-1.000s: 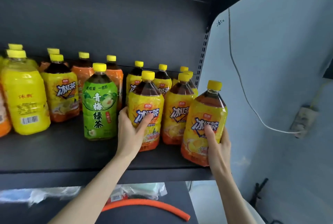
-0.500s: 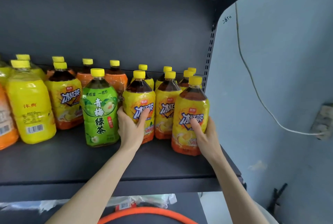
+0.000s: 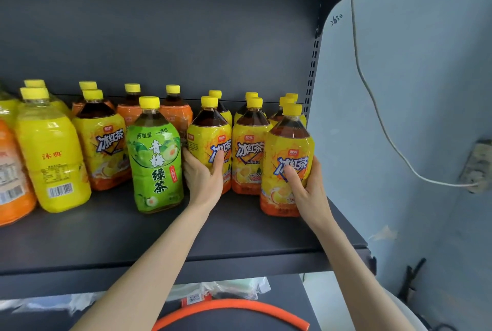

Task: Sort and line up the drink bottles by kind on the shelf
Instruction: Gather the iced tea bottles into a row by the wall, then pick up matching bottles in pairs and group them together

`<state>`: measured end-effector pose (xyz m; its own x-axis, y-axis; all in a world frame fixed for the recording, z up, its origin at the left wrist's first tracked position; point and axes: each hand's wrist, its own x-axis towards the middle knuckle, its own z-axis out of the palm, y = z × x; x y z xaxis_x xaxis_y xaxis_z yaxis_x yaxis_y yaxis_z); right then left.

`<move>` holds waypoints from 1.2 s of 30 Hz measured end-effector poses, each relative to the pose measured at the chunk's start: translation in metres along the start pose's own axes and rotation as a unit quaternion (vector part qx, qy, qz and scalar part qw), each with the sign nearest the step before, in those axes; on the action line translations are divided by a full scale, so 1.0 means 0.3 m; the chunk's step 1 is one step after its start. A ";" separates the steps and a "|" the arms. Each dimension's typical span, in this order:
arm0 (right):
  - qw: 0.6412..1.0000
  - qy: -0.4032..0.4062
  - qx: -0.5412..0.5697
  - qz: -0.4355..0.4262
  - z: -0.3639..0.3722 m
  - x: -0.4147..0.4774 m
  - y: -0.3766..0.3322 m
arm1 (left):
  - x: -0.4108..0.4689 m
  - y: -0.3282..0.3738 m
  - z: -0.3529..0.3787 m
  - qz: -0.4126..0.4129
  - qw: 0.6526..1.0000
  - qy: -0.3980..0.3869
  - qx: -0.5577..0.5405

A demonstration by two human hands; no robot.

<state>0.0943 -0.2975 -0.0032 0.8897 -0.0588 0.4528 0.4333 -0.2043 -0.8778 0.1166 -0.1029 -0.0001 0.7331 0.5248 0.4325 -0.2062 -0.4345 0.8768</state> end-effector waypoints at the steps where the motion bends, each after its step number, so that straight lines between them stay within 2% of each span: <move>1: 1.000 -0.001 -0.001 0.001 0.000 -0.005 -0.007 | -0.001 -0.003 -0.007 -0.002 1.000 -0.011 0.001; 7: 0.999 0.006 -0.049 0.009 -0.009 -0.044 -0.046 | -0.062 0.016 -0.073 -0.003 0.998 -0.065 0.009; 11: 0.990 0.052 -0.125 -0.029 -0.020 -0.108 -0.069 | -0.145 0.030 -0.143 0.042 0.994 -0.091 0.036; 13: 0.982 0.087 -0.152 -0.075 -0.015 -0.142 -0.081 | -0.173 0.036 -0.192 0.073 0.991 -0.104 0.029; 16: 0.983 0.100 -0.122 -0.099 0.030 -0.180 -0.126 | -0.191 0.042 -0.283 0.097 0.988 -0.120 0.003; 23: 0.988 0.048 -0.082 -0.122 0.258 -0.225 -0.229 | -0.131 -0.038 -0.520 0.104 0.993 -0.055 0.002; 29: 0.995 0.014 -0.069 -0.075 0.560 -0.245 -0.259 | -0.026 -0.181 -0.720 0.096 0.995 0.006 0.012; 34: 0.987 0.058 -0.132 -0.071 0.793 -0.220 -0.273 | 0.093 -0.295 -0.846 0.114 0.988 0.078 0.070; 36: 0.983 0.088 -0.149 -0.060 0.847 -0.213 -0.275 | 0.121 -0.304 -0.863 0.126 0.986 0.078 0.081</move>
<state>0.0382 -0.0286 0.0004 0.7847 -0.1803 0.5930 0.4483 -0.4956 -0.7439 -0.0057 0.1452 -0.0100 0.5612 0.4856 0.6702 -0.2543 -0.6695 0.6980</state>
